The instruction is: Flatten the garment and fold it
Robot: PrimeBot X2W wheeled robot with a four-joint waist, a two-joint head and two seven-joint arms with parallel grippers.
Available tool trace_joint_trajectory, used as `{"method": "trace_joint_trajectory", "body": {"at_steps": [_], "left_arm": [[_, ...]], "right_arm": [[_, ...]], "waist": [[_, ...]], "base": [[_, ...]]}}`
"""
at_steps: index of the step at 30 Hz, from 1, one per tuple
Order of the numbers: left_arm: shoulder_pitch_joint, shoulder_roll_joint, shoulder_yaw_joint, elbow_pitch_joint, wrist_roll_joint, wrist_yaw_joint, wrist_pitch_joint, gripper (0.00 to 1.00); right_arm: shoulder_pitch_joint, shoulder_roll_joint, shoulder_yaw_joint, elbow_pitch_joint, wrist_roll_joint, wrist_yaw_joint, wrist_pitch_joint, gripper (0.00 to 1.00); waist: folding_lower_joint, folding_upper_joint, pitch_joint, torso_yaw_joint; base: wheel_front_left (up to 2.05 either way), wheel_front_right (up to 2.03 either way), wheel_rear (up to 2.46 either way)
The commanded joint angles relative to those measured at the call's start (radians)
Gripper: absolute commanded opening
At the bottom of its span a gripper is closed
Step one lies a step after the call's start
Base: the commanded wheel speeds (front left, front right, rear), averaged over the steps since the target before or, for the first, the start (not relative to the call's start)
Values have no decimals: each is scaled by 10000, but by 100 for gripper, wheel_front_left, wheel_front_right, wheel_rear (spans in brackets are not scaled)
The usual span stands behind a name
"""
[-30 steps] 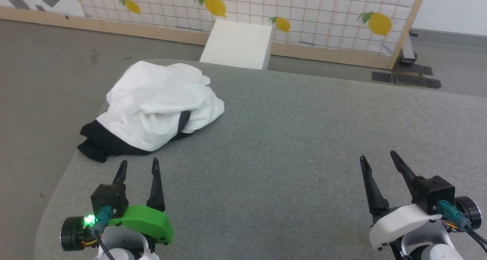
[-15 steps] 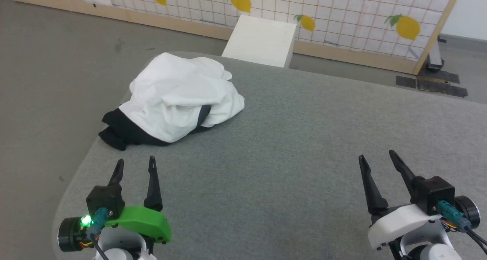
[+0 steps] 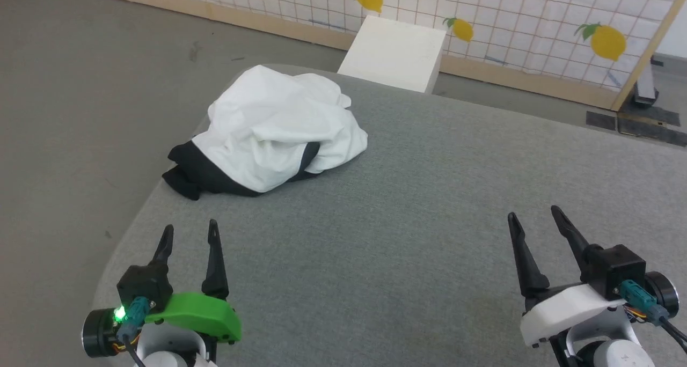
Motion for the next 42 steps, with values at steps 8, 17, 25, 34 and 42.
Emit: {"method": "trace_joint_trajectory", "body": {"at_steps": [8, 17, 25, 34, 42], "left_arm": [[-20, 18, 32, 176, -180, 40, -260, 100], [-56, -7, 54, 271, -314, 56, -443, 100], [-123, -15, 69, 436, -488, 12, -606, 100], [-1117, 90, 101, 866, -939, -239, -602, 100], [-3820, 651, 258, 2029, -1841, -756, 850, 100]], "right_arm": [[-176, -4, -52, 10, 136, -10, -144, 100], [-251, -4, -54, 25, 196, -11, -225, 100], [-315, -4, -32, 12, 252, -12, -294, 100], [-619, -4, 37, -124, 207, -13, -308, 100], [-1211, -4, 274, -421, -13, -14, -208, 100]], "waist": [[0, 0, 77, 396], [0, 0, 149, 755], [0, 0, 297, 924], [0, 0, 935, 728], [0, 0, 2363, -103]], "base": [[0, 0, 0], [0, 0, 0], [0, 0, 0], [0, 0, 0], [0, 0, 0]]}}
